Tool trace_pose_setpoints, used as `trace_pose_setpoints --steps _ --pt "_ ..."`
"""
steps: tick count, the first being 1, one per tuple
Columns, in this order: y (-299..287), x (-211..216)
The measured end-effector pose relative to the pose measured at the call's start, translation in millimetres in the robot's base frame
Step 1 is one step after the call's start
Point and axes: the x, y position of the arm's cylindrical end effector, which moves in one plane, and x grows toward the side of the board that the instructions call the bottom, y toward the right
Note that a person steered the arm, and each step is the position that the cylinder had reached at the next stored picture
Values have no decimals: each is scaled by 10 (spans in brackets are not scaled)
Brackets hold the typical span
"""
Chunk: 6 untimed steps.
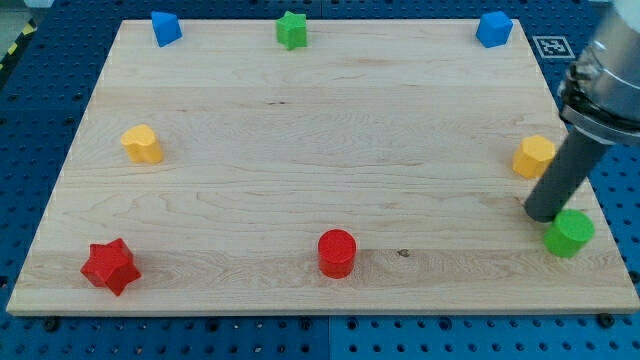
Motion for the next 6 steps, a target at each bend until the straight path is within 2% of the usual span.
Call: trace_pose_setpoints --steps 2,3,4,6 --pt "78 -76" --pt "587 -77" --pt "791 37" --pt "157 134"
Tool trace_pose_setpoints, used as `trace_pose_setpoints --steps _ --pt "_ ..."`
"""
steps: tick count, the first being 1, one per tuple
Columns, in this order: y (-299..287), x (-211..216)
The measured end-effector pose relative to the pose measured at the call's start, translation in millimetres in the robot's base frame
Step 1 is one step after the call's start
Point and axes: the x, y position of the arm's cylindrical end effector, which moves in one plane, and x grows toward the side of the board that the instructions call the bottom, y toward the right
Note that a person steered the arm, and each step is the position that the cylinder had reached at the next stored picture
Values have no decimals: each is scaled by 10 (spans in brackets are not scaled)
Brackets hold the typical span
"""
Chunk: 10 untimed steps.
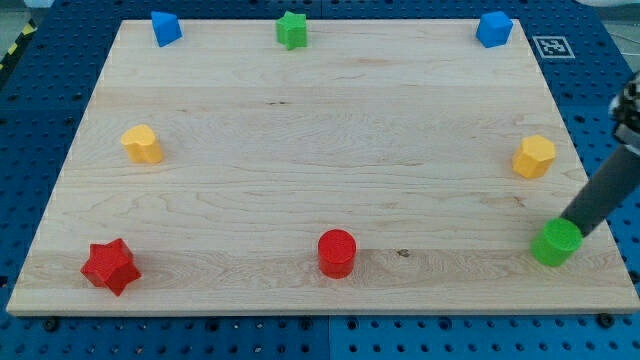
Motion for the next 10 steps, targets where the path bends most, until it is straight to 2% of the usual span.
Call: trace_pose_setpoints --steps 2,3,5,7,8,9,10 --pt "-94 -32" --pt "-169 -240" --pt "-340 -299" --pt "-346 114" --pt "-356 58" --pt "-608 -17" --pt "-805 342"
